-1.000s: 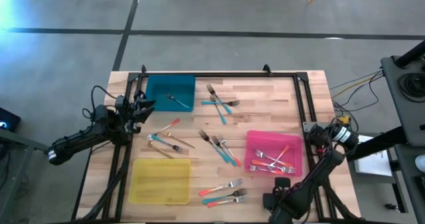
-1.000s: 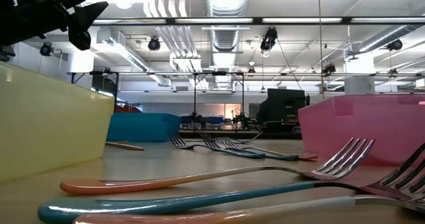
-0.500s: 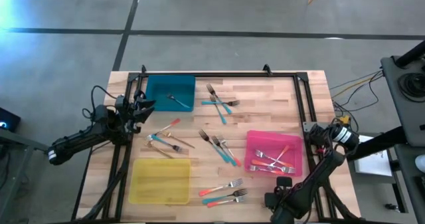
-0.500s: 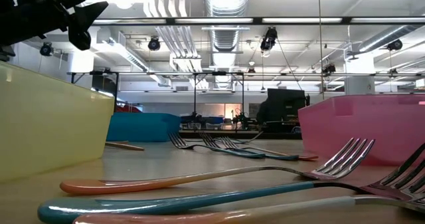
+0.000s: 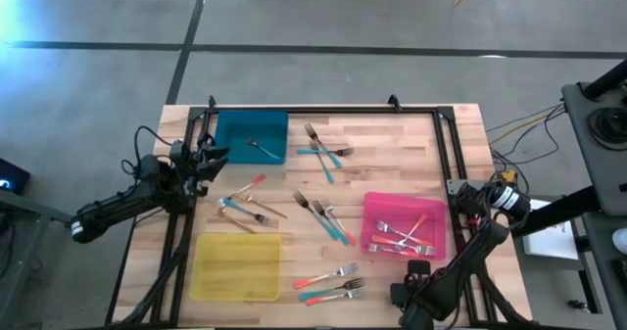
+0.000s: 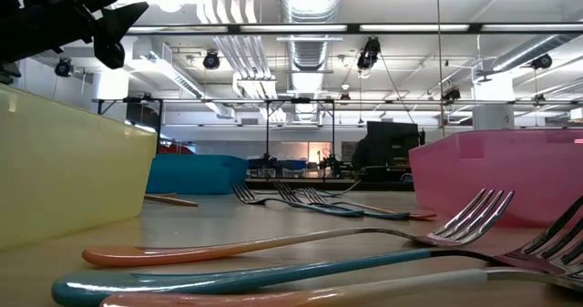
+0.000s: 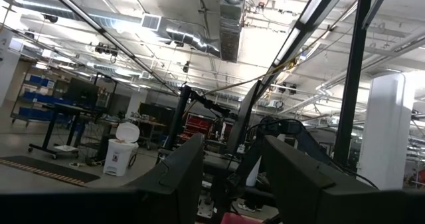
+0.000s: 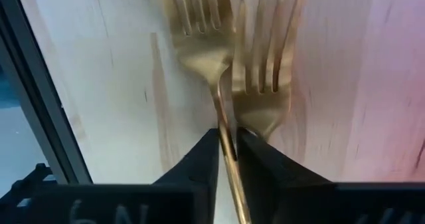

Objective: Sort silverware by color (type)
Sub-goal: Put the gold fork into the yellow bin

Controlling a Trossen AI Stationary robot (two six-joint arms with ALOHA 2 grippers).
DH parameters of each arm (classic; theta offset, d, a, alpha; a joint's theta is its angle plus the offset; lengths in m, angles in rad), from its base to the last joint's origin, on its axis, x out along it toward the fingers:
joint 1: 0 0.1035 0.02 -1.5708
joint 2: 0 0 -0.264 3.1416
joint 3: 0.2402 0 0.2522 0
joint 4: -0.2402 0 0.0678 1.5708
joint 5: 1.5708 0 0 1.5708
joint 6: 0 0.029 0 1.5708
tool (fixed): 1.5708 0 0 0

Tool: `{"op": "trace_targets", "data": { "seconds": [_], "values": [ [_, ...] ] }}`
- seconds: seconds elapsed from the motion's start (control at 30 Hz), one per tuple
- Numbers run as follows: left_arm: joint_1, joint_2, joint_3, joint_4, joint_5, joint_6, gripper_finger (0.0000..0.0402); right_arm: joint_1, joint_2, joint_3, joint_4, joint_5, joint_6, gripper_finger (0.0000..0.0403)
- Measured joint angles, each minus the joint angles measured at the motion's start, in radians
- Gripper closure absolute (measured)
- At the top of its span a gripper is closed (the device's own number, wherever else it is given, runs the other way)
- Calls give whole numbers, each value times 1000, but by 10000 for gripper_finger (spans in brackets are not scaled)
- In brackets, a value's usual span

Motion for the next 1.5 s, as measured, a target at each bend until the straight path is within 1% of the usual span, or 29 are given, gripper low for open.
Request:
{"op": "trace_targets", "data": {
  "seconds": [0.1,0.3,0.43,0.5,0.57,0.67,0.73,0.8,0.83,0.9,1.07,1.17,1.23,1.33,1.5],
  "values": [
    [0,0,0,0,0,0,260,0,-5,-2,27,-6,9,386],
    [0,0,0,0,0,0,260,0,-10,26,49,-9,20,388],
    [0,0,0,0,0,0,260,0,-11,87,48,-7,14,388],
    [0,0,0,0,0,0,260,0,-11,127,48,20,-12,389],
    [0,0,0,0,0,0,260,0,-12,166,49,97,-39,389],
    [0,0,0,0,0,0,260,-14,-12,216,47,298,-108,389],
    [0,0,0,0,0,0,260,-35,-12,246,48,451,-187,389],
    [0,0,0,0,0,0,260,-66,-13,267,57,568,-271,389],
    [0,0,0,0,0,0,260,-84,-13,272,74,612,-312,389],
    [0,0,0,0,0,0,260,-126,-13,274,135,664,-395,389],
    [0,0,0,0,0,0,260,-259,8,260,383,684,-606,390],
    [0,0,0,0,0,0,260,-331,34,259,532,677,-733,390],
    [0,0,0,1,0,0,260,-368,37,257,603,654,-804,390],
    [0,2,0,-2,0,0,260,-413,37,259,714,646,-875,390],
    [0,3,0,-4,0,0,260,-466,37,257,880,622,-948,390]
  ]
}}
